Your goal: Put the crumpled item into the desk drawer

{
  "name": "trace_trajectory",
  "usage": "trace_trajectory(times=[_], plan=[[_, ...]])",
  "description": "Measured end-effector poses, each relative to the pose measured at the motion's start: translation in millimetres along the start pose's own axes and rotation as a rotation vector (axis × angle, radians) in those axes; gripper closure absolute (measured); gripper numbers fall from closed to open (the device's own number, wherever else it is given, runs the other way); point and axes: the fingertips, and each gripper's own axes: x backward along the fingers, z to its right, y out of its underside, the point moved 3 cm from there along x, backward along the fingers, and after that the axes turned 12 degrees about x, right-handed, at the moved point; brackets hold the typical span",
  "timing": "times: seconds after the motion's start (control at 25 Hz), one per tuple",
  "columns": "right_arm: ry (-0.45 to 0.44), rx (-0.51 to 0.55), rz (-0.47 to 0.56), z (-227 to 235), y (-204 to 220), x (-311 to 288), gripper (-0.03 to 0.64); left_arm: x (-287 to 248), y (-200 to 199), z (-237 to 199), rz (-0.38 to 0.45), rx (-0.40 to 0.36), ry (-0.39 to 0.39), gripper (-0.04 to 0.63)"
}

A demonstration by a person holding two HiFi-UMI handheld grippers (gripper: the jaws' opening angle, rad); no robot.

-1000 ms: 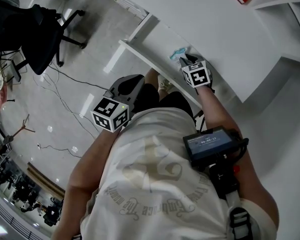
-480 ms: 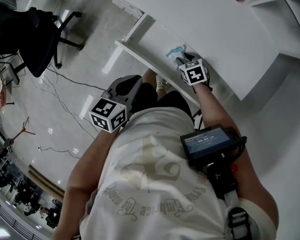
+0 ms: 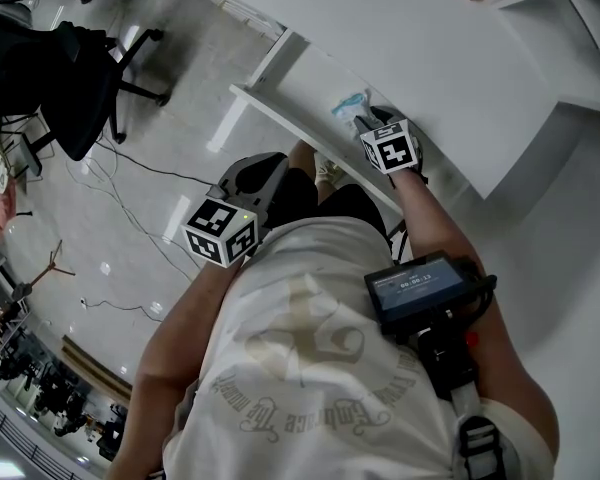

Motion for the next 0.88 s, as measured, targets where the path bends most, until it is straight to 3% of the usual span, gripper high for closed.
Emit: trace_trajectory(times=[0.24,0.88], plan=[[0.007,0.0,0.017,-3.0,1.6,7.7,0.456,-0.5,1.4,5.3,0.001,-0.009,0.01,0.565],[0.081,-0.051,0.145,4.0,0.0,27.6,0.577,-22.9,1.3,4.2,0.008,-0.086,0.061,0.565]])
